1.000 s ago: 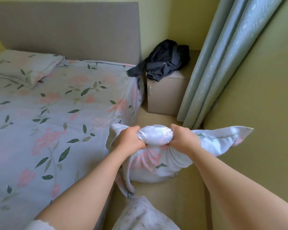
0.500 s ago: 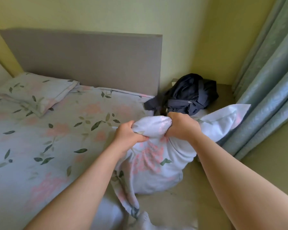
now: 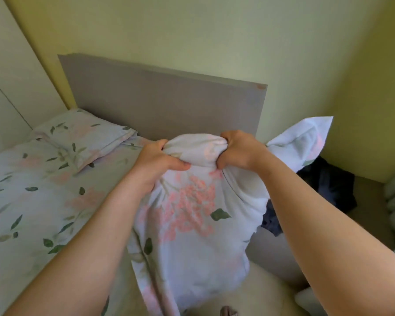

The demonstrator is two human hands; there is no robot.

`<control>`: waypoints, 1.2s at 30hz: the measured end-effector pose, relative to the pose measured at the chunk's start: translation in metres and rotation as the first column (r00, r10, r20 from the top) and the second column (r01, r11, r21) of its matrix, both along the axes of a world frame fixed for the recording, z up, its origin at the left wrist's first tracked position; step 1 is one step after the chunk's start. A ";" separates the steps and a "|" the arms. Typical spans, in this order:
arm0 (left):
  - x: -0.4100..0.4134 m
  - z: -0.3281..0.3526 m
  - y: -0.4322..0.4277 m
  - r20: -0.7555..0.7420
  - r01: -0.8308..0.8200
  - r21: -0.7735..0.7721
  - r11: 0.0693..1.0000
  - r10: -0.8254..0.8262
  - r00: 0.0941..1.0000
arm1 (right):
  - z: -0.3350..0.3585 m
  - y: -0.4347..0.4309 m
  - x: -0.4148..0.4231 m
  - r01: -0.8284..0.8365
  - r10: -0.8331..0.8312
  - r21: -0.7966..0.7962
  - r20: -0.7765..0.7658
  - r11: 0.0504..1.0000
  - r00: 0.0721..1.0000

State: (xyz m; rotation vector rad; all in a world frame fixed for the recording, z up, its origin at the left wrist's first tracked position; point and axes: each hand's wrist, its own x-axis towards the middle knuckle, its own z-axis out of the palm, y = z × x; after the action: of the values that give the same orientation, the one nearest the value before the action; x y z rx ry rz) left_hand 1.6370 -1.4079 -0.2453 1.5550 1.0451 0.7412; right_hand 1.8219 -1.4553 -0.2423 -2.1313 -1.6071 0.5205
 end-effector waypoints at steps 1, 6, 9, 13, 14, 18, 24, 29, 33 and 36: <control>0.008 0.004 0.009 -0.026 -0.012 0.017 1.000 0.013 1.000 | 0.002 0.012 0.009 -0.026 0.026 -0.004 -0.021 1.000 0.999; 0.039 0.021 0.047 -0.087 -0.089 0.030 0.996 0.091 0.992 | 0.015 0.067 0.048 -0.159 0.157 -0.018 -0.099 0.987 0.983; 0.047 0.021 0.064 -0.100 -0.134 0.030 0.990 0.137 0.986 | 0.017 0.095 0.057 -0.234 0.230 -0.024 -0.109 0.972 0.967; 0.043 0.013 0.081 -0.146 -0.232 0.048 0.971 0.237 0.961 | 0.011 0.123 0.054 -0.338 0.335 -0.026 -0.081 0.941 0.939; 0.041 0.011 0.084 -0.145 -0.246 0.050 0.968 0.251 0.957 | 0.010 0.129 0.051 -0.357 0.354 -0.025 -0.076 0.934 0.932; 0.026 -0.001 0.102 -0.174 -0.305 0.067 0.950 0.312 0.934 | 0.000 0.158 0.037 -0.410 0.408 -0.020 -0.056 0.912 0.911; -0.012 -0.040 0.139 -0.303 -0.411 0.237 0.880 0.468 0.830 | -0.035 0.207 -0.006 -0.495 0.495 -0.019 0.056 0.869 0.867; -0.044 -0.088 0.175 -0.426 -0.457 0.373 0.807 0.587 0.688 | -0.084 0.245 -0.044 -0.472 0.441 0.097 0.235 0.876 0.866; -0.052 -0.142 0.199 -0.623 -0.437 0.499 0.748 0.661 0.419 | -0.135 0.260 -0.060 -0.432 0.422 0.002 0.203 0.902 0.883; -0.047 -0.181 0.198 -0.804 -0.357 0.279 0.891 0.421 0.421 | -0.177 0.257 -0.064 -0.506 0.554 -0.274 0.137 0.818 0.821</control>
State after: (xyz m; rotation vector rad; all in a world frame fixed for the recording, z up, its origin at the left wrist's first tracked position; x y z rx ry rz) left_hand 1.5901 -1.2099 -0.4265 1.7788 2.2183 0.2376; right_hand 1.7578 -1.1983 -0.4194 -1.9124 -2.3987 0.6925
